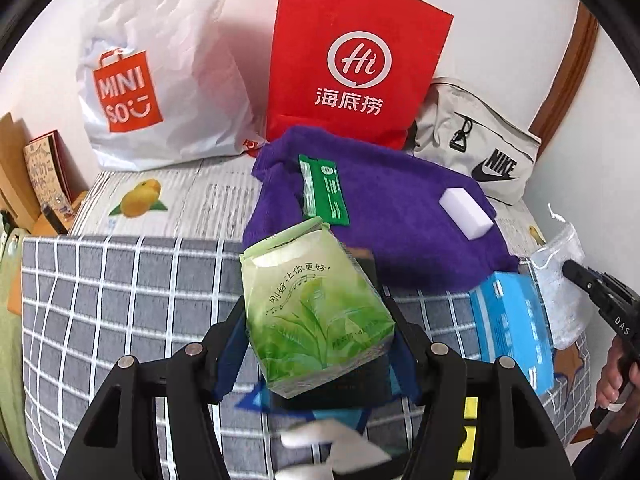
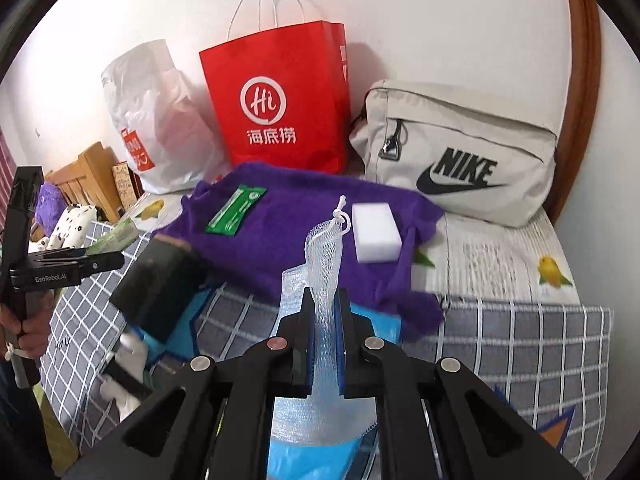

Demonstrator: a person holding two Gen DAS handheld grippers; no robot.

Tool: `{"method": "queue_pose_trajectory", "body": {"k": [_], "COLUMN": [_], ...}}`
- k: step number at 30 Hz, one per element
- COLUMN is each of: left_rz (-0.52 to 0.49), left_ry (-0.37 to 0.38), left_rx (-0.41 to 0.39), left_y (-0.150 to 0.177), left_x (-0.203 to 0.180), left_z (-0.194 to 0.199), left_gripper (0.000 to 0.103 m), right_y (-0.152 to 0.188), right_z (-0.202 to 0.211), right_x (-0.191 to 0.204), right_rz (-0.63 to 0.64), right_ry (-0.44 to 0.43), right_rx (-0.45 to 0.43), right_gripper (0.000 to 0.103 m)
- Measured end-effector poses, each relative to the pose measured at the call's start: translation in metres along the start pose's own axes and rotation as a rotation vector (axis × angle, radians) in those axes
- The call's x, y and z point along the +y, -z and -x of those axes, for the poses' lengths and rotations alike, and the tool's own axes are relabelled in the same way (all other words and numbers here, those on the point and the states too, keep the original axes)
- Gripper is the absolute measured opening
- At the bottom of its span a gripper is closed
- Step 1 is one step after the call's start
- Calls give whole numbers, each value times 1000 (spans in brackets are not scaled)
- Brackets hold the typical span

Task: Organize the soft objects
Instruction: 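Carry the mesh bag with the right tool while the left tool carries the tea bag toward the purple towel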

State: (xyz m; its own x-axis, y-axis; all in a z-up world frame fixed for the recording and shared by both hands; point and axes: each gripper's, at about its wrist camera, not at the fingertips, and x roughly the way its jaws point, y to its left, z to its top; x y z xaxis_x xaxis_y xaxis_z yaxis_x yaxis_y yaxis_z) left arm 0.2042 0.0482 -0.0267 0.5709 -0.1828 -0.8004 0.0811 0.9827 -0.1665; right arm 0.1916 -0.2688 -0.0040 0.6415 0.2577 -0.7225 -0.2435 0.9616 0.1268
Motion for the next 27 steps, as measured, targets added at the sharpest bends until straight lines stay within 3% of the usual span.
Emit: {"method": "queue_pose_trajectory", "body": {"k": [19,27], "left_rz": [-53,-76], "left_ry": [-23,-31], "left_rx": [30,58], "left_y": [-65,-82], "left_x": [-14,-19], "left_z": [-62,-88], "left_gripper": [61,60], "right_y": [-62,-72], "right_z": [-83,-133], "right_x": [-10,-1], "right_rz": [61,134], "right_ry": [25,27], "right_rx": [24,107], "right_gripper": [8,8]}}
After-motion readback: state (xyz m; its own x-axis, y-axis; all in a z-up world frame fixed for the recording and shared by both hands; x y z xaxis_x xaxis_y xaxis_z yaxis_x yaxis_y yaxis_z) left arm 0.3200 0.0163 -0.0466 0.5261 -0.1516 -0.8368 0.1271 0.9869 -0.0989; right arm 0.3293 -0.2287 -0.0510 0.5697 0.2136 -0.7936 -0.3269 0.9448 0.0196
